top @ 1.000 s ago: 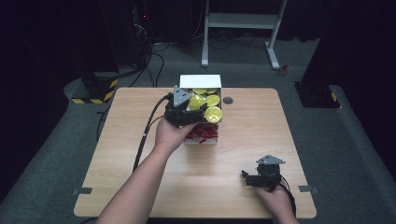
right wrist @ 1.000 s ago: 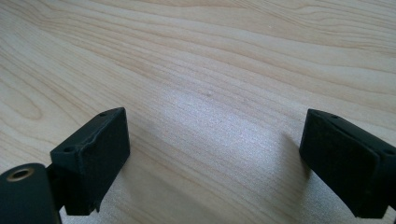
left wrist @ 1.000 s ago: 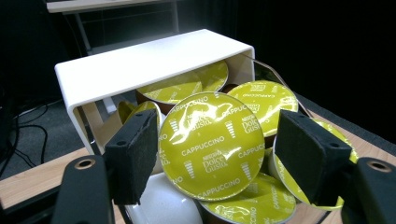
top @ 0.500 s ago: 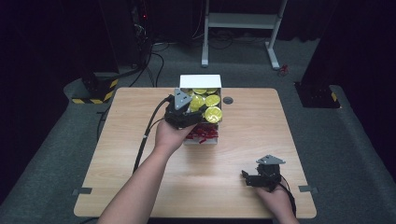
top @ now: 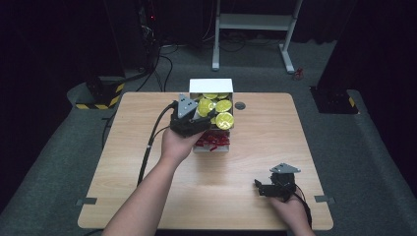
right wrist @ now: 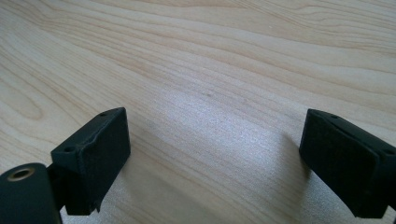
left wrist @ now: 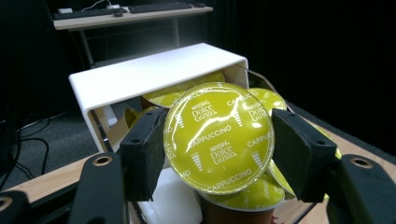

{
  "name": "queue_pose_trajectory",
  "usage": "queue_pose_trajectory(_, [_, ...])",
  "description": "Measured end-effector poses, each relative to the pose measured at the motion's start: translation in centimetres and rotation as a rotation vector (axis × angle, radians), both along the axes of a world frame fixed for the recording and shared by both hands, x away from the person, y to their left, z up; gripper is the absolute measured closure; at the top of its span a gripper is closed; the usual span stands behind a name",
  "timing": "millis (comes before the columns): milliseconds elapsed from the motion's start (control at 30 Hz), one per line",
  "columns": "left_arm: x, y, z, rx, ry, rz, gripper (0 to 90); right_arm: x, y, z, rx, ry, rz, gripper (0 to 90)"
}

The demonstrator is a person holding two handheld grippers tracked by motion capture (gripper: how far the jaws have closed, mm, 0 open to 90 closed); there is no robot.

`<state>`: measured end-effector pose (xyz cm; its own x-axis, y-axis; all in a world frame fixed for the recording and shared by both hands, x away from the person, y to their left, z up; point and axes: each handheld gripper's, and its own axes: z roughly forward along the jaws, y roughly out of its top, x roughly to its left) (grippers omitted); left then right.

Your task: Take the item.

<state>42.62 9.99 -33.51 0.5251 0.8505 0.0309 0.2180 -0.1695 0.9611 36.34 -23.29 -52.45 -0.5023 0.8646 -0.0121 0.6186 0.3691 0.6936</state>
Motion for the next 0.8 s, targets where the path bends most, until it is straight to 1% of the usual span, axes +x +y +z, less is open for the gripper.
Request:
queue_pose_trajectory(33, [0.0, 0.0, 0.0, 0.000, 0.000, 0.000, 38.3, 0.0, 0.0, 0.0, 0.000, 0.000, 0.000, 8.6])
queue_pose_trajectory(133, [-0.2, 0.4, 0.4, -0.026, -0.014, -0.002, 38.3, 0.0, 0.0, 0.0, 0.000, 0.000, 0.000, 8.6])
queue_pose_trajectory(300, [-0.5, 0.7, 0.6, -0.042, -0.022, -0.003, 38.4, 0.0, 0.0, 0.0, 0.001, 0.000, -0.001, 8.7])
queue_pose_trajectory(333, [-0.7, 0.9, 0.7, -0.055, -0.021, -0.004, 38.4, 0.0, 0.0, 0.0, 0.001, 0.000, -0.001, 8.6])
queue_pose_trajectory(367, [-0.7, 1.0, 0.8, -0.058, -0.024, -0.005, 38.4, 0.0, 0.0, 0.0, 0.002, 0.001, -0.002, 8.6])
queue_pose_trajectory(500, [-1.0, 1.4, 1.1, -0.069, -0.035, -0.002, 38.4, 0.0, 0.0, 0.0, 0.000, 0.000, 0.000, 8.7])
queue_pose_trajectory(800, [-1.5, 2.6, 1.5, -0.083, -0.047, 0.003, 38.4, 0.0, 0.0, 0.0, -0.004, -0.004, 0.004, 8.7])
